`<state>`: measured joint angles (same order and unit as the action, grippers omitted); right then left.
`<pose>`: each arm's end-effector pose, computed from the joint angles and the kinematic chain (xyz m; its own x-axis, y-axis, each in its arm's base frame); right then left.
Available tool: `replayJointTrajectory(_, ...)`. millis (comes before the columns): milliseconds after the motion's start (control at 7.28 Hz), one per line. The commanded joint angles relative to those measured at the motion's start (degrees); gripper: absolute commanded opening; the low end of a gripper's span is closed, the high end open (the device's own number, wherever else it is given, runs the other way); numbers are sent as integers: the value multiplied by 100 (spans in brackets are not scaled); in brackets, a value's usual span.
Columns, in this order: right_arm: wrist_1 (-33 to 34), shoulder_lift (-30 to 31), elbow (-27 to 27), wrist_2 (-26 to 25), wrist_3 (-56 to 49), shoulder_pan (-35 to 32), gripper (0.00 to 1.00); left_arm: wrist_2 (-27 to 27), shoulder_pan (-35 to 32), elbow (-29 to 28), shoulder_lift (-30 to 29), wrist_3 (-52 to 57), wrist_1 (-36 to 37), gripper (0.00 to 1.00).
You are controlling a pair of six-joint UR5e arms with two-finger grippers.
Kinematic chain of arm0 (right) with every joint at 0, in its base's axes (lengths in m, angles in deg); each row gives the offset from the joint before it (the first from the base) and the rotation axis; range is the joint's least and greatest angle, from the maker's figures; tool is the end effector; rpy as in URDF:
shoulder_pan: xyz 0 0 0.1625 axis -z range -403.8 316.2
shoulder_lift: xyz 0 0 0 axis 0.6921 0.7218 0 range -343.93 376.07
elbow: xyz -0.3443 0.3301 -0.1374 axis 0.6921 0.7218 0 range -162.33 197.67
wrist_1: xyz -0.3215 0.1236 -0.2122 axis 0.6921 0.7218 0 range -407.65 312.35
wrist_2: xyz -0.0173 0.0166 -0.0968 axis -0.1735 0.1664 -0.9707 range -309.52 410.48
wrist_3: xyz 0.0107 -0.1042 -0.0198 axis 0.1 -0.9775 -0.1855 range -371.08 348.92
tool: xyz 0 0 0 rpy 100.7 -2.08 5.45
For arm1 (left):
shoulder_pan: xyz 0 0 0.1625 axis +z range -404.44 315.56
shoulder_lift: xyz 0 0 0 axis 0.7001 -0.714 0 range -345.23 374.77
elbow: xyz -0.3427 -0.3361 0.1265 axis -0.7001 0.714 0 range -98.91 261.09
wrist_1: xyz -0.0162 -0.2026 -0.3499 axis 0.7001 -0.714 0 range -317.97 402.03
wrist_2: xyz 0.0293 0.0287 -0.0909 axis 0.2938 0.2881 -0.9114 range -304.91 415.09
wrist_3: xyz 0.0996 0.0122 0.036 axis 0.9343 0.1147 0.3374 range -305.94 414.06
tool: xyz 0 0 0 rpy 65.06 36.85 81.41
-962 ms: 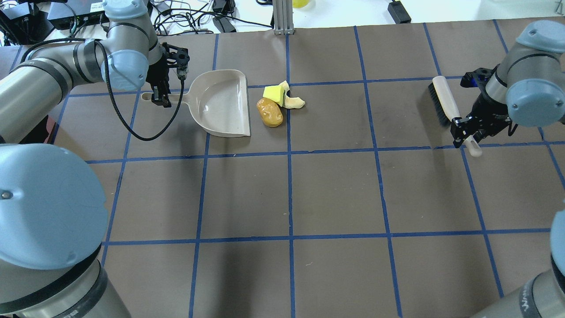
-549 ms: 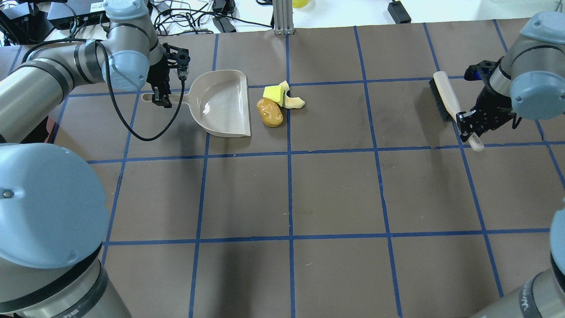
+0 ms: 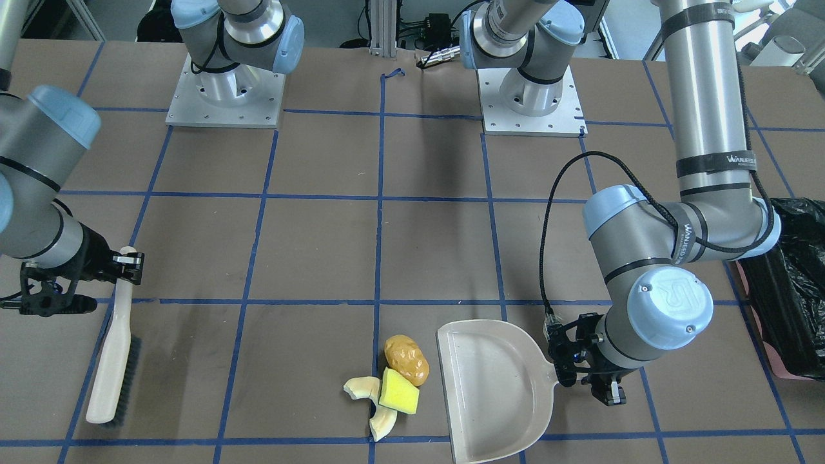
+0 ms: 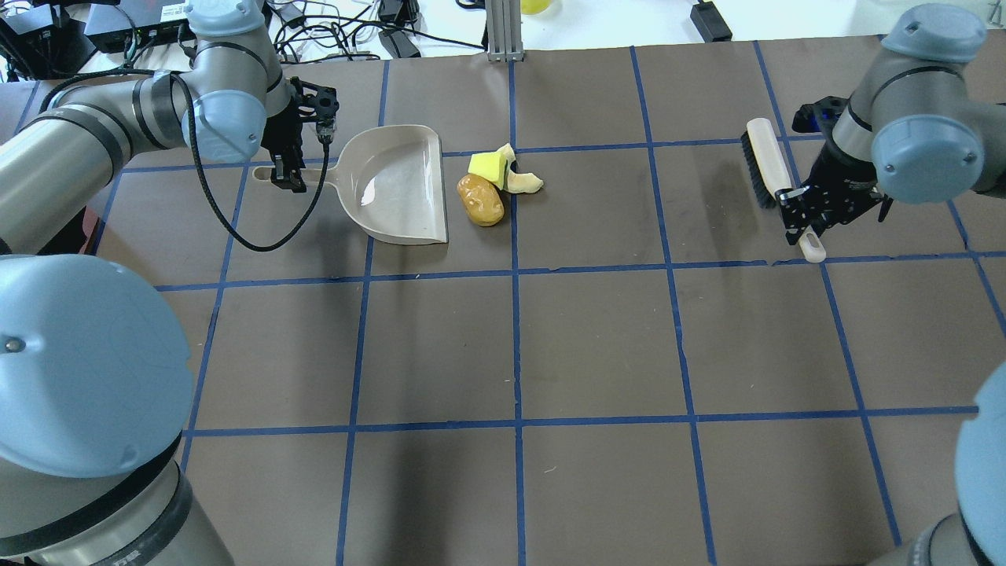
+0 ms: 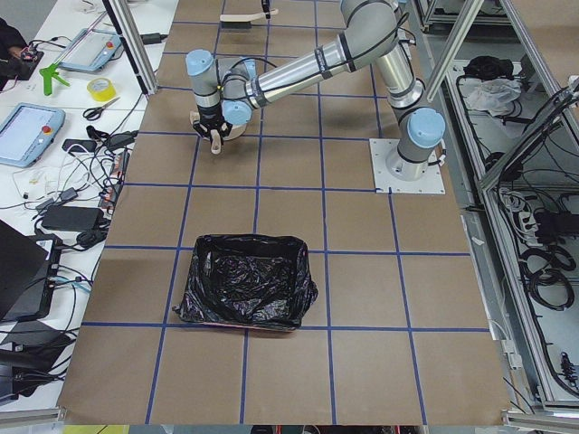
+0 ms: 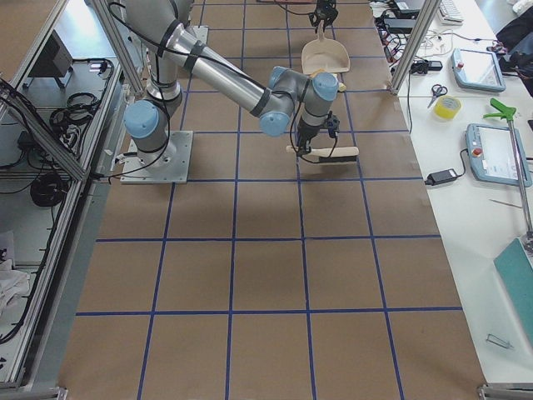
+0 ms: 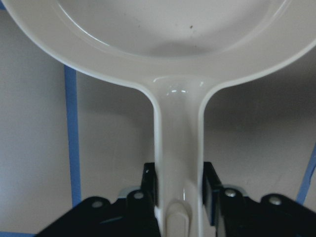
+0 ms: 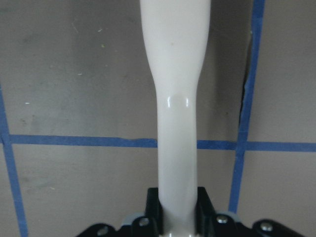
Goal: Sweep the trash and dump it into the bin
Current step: 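Lift the brush with the right gripper and carry it toward the sponge and potato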
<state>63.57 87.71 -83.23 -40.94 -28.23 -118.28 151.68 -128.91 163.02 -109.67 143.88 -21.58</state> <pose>-0.0275 -0.5875 0.3274 -0.9994 -0.0291 -0.0178 -0.0313 0.9895 0.1408 -0.0510 -0.7311 0.2964 -0.0995 0.9950 -0.0010 0.9885 0.0989 0.1147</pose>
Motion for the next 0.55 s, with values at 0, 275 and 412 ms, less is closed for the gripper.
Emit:
replayJointTrajectory(0, -477, 96, 149, 272, 1112, -853, 0, 0, 0, -10, -2, 1, 7, 1)
replayJointTrajectory(275, -523, 114, 194, 675, 2194, -1540, 0, 0, 0, 8, -2, 1, 7, 1)
replayJointTrajectory(412, -506, 96, 203, 800, 2573, -1865, 0, 0, 0, -1, -10, 1, 7, 1)
